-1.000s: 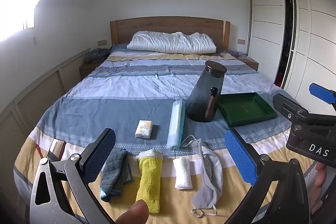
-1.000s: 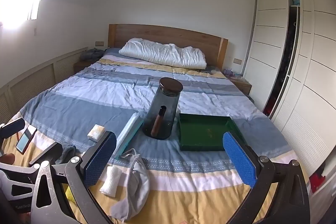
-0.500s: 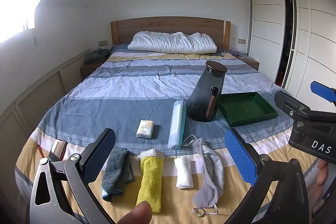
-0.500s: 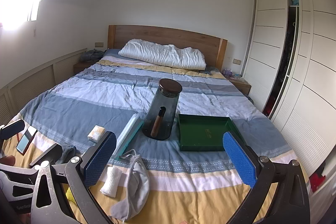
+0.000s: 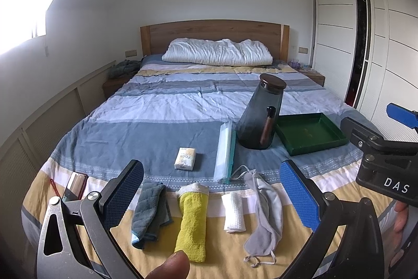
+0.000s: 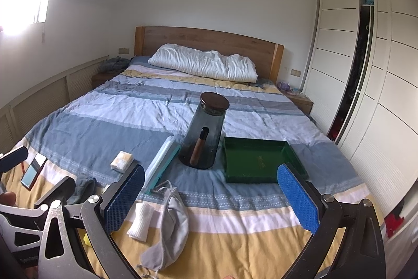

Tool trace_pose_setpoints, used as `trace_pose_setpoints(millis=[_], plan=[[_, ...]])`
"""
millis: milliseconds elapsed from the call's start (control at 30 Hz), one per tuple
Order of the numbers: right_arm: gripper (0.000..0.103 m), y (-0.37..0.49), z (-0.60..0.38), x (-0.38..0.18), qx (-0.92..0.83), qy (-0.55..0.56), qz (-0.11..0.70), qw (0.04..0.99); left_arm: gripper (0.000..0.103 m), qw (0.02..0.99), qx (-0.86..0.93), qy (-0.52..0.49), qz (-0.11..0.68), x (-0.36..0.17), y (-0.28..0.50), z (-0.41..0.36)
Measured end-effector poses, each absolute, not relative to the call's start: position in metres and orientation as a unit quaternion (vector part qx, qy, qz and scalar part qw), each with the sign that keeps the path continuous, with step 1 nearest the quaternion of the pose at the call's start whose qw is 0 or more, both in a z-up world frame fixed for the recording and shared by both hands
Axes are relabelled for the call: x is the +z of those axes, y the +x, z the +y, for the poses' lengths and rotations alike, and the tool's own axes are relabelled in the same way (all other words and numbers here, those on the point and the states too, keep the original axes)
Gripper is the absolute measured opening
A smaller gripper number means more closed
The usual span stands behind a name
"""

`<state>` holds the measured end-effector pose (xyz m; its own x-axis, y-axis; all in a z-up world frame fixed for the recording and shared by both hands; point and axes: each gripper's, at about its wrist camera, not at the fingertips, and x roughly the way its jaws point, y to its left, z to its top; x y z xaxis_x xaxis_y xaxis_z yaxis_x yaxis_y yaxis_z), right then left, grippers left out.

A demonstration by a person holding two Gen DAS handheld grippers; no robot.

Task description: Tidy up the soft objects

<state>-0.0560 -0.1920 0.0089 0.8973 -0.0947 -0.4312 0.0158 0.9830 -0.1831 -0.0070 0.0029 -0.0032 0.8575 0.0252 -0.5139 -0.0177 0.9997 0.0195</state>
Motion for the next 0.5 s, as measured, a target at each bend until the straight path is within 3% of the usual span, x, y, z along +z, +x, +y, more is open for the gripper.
trace_pose_setpoints(millis=[500], plan=[[0.103, -0.0600, -0.1885, 0.0084, -0.030, -0.093, 0.221, 0.970, 0.102, 0.963, 0.011, 0.007, 0.268, -0.0053, -0.0088, 0.0047]])
